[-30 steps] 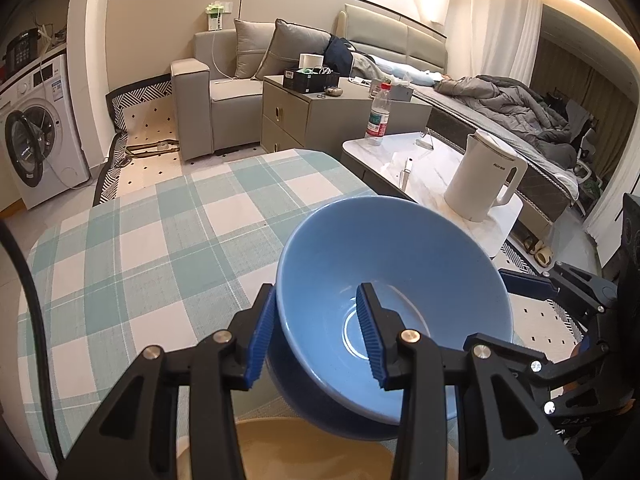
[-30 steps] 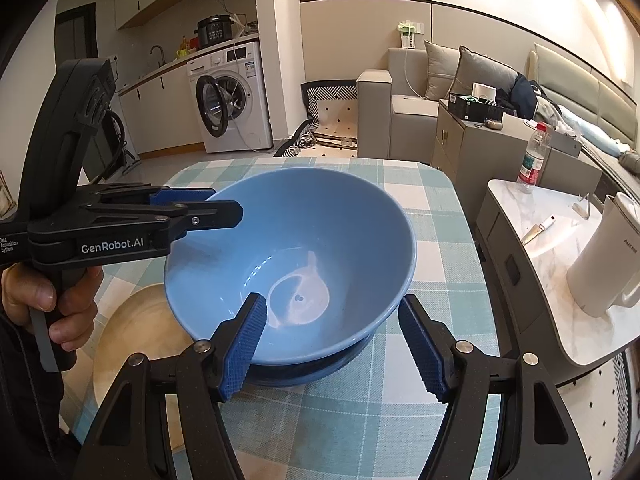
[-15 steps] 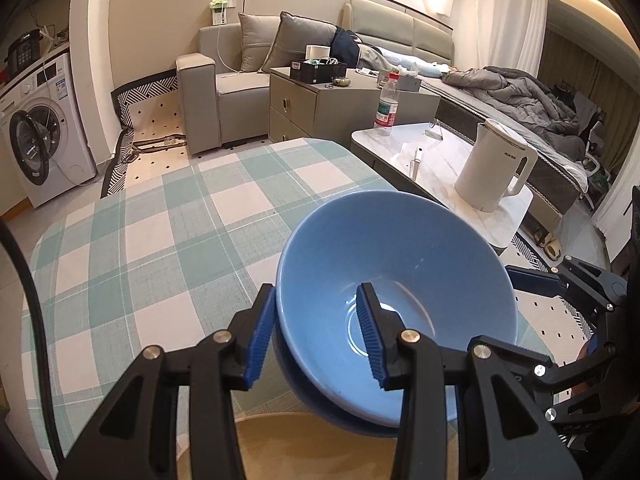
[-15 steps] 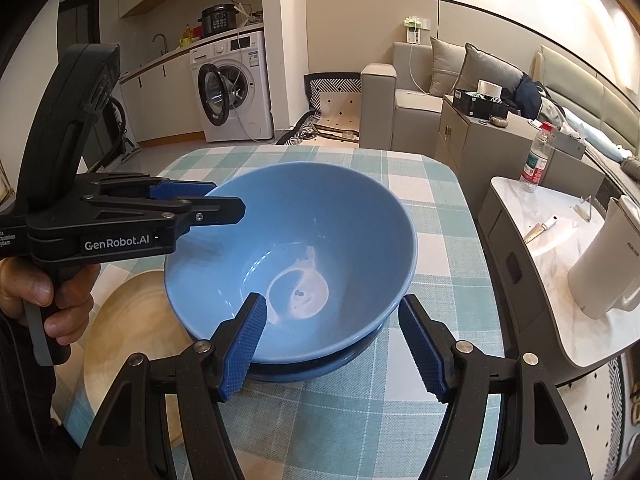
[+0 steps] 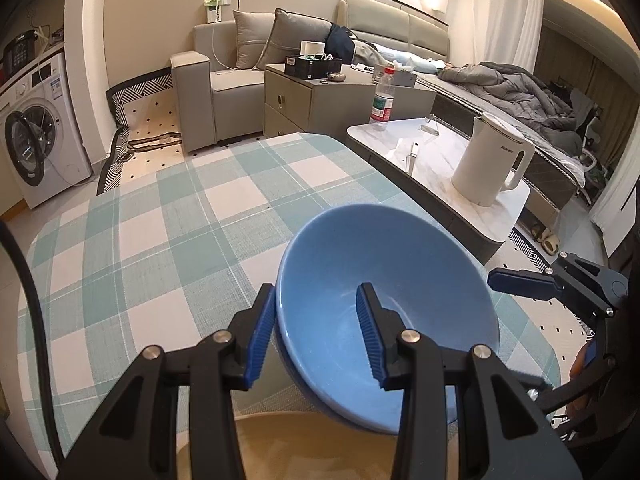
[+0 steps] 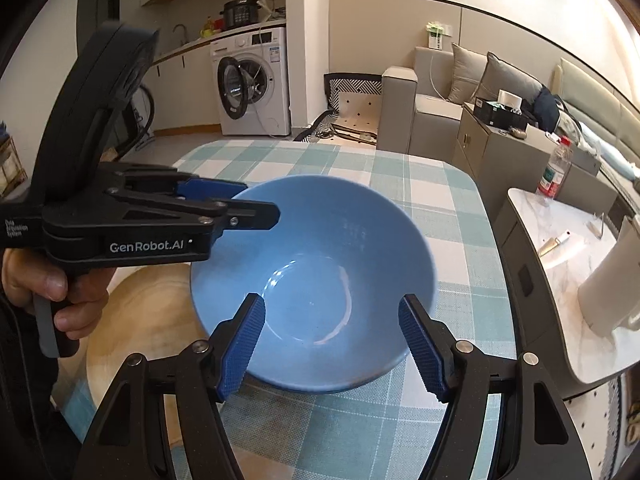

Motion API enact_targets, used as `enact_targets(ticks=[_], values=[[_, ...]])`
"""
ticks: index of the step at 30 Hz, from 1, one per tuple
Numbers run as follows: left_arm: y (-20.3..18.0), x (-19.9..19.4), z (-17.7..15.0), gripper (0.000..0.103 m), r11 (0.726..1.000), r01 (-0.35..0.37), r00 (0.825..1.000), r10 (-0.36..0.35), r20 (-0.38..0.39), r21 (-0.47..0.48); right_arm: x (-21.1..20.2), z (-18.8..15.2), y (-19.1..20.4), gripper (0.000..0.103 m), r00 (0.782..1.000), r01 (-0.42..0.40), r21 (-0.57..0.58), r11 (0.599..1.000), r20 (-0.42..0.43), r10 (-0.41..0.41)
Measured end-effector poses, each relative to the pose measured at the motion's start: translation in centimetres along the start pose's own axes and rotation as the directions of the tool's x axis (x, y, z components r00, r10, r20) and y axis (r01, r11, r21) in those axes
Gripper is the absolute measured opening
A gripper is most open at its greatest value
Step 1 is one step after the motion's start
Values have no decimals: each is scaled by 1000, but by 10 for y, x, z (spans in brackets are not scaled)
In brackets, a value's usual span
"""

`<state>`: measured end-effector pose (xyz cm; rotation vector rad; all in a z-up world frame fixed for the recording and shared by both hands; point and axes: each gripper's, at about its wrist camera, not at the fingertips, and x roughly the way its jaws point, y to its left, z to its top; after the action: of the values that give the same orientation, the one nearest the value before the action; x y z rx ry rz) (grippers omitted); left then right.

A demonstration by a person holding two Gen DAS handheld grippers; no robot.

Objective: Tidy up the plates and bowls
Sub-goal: 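Lower the held blue bowl into the nested blue bowls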

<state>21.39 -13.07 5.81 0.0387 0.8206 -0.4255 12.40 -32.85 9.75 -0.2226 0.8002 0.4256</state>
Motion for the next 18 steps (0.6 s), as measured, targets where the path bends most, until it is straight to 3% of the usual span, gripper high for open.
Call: enact_targets(ticks=[15,18], values=[[17,14,-7,43,998,-6,997,1,-79,-61,3,-3,-11,74,999,20,64,998,-28,-18],[21,13,-8,53,997,1,997,-8,-80,-83,3,-3,-15,77,1000,8,89,996,-28,-6]])
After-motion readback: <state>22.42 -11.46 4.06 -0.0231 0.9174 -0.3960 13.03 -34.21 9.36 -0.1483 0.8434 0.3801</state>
